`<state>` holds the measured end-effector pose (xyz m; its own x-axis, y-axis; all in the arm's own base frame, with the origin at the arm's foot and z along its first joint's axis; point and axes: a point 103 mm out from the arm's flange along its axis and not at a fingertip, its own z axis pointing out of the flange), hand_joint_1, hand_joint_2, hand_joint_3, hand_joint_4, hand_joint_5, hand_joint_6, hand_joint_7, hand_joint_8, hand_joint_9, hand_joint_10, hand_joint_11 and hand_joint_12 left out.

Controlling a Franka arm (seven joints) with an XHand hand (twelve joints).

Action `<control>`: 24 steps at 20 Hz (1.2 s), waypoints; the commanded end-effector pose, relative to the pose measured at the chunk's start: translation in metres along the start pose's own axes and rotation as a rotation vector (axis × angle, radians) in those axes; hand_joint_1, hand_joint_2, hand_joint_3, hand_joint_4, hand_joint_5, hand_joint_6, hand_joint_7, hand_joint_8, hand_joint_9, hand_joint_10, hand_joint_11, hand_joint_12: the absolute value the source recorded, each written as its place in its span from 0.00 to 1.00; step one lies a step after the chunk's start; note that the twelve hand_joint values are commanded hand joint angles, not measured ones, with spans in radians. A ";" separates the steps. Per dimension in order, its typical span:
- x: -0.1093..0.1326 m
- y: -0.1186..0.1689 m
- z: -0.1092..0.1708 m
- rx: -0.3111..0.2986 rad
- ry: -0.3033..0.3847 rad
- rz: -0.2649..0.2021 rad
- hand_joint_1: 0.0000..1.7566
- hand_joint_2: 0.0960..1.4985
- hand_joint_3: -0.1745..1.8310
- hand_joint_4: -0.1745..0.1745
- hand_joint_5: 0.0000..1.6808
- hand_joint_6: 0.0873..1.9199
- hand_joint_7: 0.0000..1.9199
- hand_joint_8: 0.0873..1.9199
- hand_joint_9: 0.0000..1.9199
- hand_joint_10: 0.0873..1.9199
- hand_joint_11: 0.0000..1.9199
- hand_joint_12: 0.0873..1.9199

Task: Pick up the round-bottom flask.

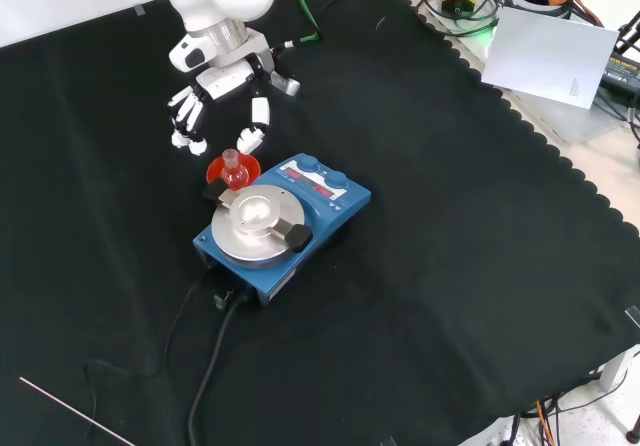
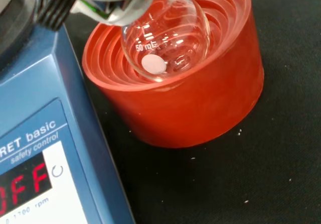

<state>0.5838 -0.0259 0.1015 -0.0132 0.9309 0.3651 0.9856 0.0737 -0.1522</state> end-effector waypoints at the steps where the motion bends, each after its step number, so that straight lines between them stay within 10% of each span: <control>1: 0.003 0.002 0.004 -0.001 0.022 -0.047 0.53 0.33 0.48 0.57 0.37 0.32 0.18 0.28 0.24 0.29 0.05 0.69; 5: 0.001 0.003 0.005 -0.007 -0.038 0.015 0.53 0.33 0.48 0.57 0.37 0.32 0.19 0.28 0.24 0.29 0.05 0.69; 14: 0.014 0.011 0.018 0.017 0.014 -0.084 0.53 0.33 0.48 0.60 0.39 0.34 0.19 0.28 0.25 0.29 0.05 0.69; 24: 0.009 0.011 0.017 0.005 0.042 -0.089 0.53 0.33 0.47 0.61 0.41 0.35 0.20 0.28 0.25 0.29 0.05 0.69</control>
<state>0.5919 -0.0114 0.0883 -0.0906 0.9107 0.4030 0.9803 0.1528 -0.1249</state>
